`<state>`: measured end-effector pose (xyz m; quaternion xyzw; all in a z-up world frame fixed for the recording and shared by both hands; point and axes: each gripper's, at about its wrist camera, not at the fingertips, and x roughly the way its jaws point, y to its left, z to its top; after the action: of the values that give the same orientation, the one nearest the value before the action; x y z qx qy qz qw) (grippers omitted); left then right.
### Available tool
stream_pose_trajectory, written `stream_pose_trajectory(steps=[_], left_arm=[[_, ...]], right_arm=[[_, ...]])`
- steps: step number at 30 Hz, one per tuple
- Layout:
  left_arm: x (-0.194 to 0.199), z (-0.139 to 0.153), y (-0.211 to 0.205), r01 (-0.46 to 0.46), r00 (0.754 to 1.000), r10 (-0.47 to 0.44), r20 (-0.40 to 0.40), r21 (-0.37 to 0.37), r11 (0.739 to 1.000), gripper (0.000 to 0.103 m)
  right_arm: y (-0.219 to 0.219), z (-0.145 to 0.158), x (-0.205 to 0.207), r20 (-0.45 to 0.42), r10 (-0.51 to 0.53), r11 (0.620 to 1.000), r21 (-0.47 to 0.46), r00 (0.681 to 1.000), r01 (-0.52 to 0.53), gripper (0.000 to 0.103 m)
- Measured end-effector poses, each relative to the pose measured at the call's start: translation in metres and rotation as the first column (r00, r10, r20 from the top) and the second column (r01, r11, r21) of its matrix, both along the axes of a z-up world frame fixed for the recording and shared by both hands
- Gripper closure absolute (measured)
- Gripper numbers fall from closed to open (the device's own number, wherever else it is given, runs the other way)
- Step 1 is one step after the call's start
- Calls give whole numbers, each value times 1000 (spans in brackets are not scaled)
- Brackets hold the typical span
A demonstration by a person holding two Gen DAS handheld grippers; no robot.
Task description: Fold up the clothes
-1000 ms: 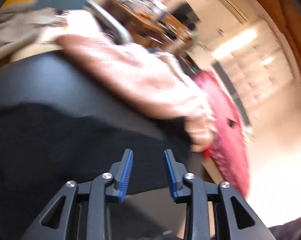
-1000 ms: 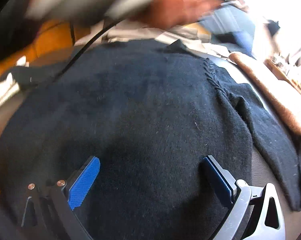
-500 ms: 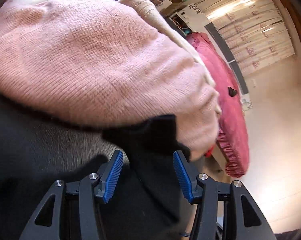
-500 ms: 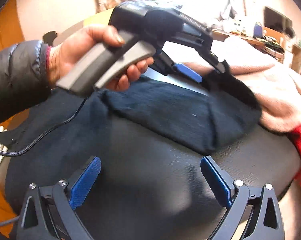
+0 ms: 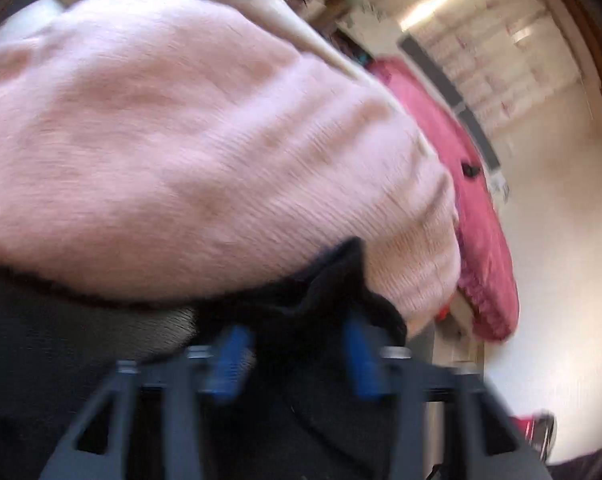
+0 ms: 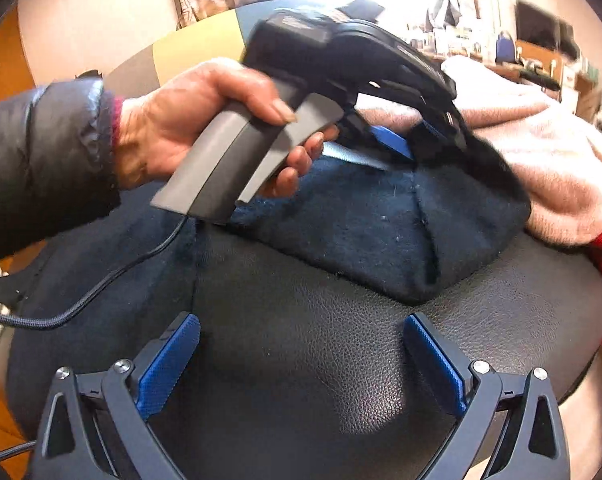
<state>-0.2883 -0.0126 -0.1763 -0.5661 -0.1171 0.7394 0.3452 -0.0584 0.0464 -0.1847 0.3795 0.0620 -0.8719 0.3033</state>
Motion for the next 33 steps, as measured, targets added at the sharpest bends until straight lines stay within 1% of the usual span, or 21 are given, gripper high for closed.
stream_pose_trajectory(steps=[1, 2, 3, 5, 6, 7, 10, 13, 14, 16, 17, 19, 22, 24, 25, 27, 30, 33], left_arm=[[0, 4, 2, 20, 1000, -20, -3, -29, 999, 93], [0, 11, 3, 45, 999, -45, -16, -47, 998, 94], [1, 23, 0, 65, 997, -67, -38, -52, 997, 94], [2, 47, -5, 106, 991, -111, -81, -61, 992, 94], [3, 65, -11, 112, 987, -118, -111, -59, 992, 94], [3, 79, -16, 111, 984, -119, -134, -61, 992, 94], [9, 121, -35, 109, 972, -122, -200, -76, 991, 94], [17, 155, -49, 111, 959, -134, -249, -102, 988, 94], [19, 165, -53, 108, 957, -133, -258, -107, 988, 94], [18, 181, -58, 101, 952, -129, -278, -114, 988, 94], [21, 186, -61, 93, 949, -122, -290, -113, 989, 94], [24, 191, -67, 63, 949, -86, -303, -86, 994, 94], [25, 189, -76, 29, 951, -46, -307, -60, 998, 94], [28, 186, -84, 7, 952, -22, -307, -51, 999, 94], [28, 182, -86, 0, 951, -15, -310, -48, 999, 94], [30, 180, -97, -39, 948, 27, -317, -29, 999, 94], [31, 185, -122, -111, 941, 116, -317, 33, 993, 94], [32, 191, -150, -205, 923, 224, -312, 91, 974, 94]], right_arm=[[-5, 2, 5, -25, 23, 1000, 13, 999, -22, 0], [-13, 4, 12, -54, 74, 997, 31, 996, -73, 0], [-27, 5, 22, -82, 162, 986, 57, 983, -157, 0], [-58, 4, 38, -95, 320, 945, 99, 943, -311, 0], [-74, 4, 43, -95, 380, 922, 112, 920, -370, 2], [-86, 6, 45, -97, 417, 906, 119, 904, -405, 2], [-126, 10, 39, -120, 490, 869, 149, 863, -473, 2], [-169, 3, 28, -149, 539, 833, 238, 829, -499, 2], [-182, 0, 27, -158, 546, 825, 273, 823, -495, 2], [-201, -1, 26, -162, 559, 810, 315, 813, -495, 2], [-210, -1, 21, -159, 561, 807, 322, 812, -495, 2], [-227, -3, 14, -159, 560, 806, 331, 813, -491, 2], [-247, -3, 1, -132, 545, 813, 324, 828, -484, 2], [-261, -17, -7, -56, 524, 814, 328, 850, -480, 0], [-261, -18, -10, -20, 511, 818, 317, 859, -479, 0], [-253, -16, -19, 30, 478, 843, 266, 878, -468, 0], [-253, -17, -16, 15, 478, 839, 286, 878, -462, 0], [-253, -18, -17, 15, 478, 839, 287, 878, -462, 0]])
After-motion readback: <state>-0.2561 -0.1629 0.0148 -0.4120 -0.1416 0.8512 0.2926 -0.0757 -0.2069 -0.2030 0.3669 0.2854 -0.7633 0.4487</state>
